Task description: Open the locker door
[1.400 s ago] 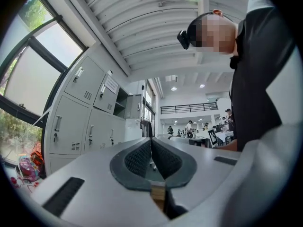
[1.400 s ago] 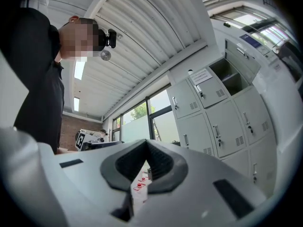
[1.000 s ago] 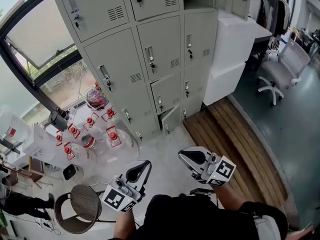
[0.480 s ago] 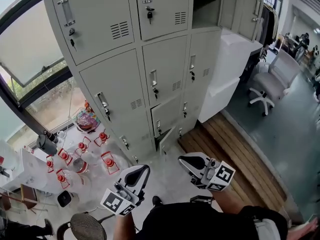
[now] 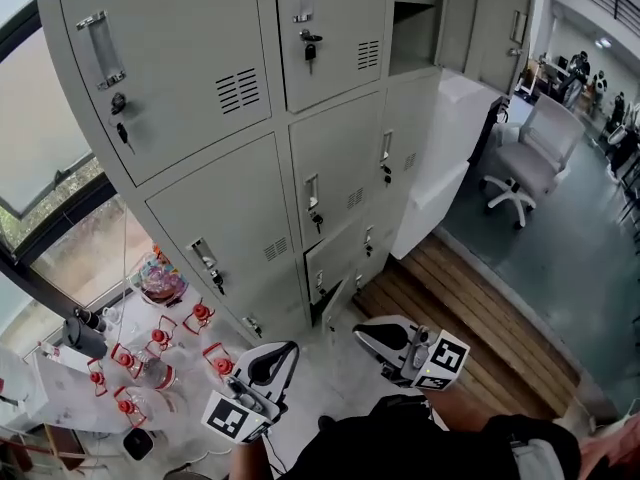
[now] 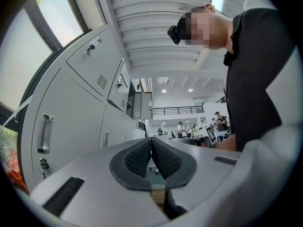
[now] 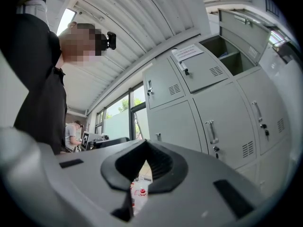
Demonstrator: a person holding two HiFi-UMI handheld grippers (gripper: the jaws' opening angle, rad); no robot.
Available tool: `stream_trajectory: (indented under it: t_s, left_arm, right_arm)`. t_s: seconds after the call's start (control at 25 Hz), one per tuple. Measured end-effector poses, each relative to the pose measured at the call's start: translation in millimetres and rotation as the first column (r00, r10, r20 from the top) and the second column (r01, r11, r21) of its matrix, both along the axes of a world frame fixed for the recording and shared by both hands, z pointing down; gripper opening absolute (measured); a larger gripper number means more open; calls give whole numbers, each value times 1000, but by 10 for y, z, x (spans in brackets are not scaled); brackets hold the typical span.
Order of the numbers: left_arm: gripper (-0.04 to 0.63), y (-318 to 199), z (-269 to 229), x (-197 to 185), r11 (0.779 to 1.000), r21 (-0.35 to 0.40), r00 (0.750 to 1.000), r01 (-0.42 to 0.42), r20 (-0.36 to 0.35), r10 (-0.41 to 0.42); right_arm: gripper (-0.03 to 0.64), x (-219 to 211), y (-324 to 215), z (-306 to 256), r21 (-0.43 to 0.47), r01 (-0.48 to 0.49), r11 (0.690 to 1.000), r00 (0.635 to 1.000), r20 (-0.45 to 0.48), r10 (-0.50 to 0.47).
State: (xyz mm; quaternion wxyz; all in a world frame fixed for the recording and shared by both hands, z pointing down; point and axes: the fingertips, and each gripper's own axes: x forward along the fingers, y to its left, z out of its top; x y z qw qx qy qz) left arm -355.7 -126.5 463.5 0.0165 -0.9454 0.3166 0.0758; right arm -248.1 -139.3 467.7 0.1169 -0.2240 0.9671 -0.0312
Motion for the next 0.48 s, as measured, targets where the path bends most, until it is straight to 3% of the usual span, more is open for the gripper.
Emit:
stream_trajectory:
  t_s: [0.16,0.28,0.36,0.48]
  left_arm:
    - [17,-285,-31,42,1000,1,1000,7,-3,-7]
    - [17,-506,-37,161,999,8,998,31,51,-31]
    - [17,-705,-71,297,998,21,995,56,83,-58]
    - [17,-880,-219,584,996,27,994,80,77,-82]
  right_arm:
    - [9,42,-280,59,-9,16,1000,1000,-13,-16]
    - [9,139,-563,60,-1,49,999,999,10,-49]
    - [9,221,-774,24,24,90,996,996,17,-91]
    - [9,407,-1066,-98,55,151,987,988,22,-152]
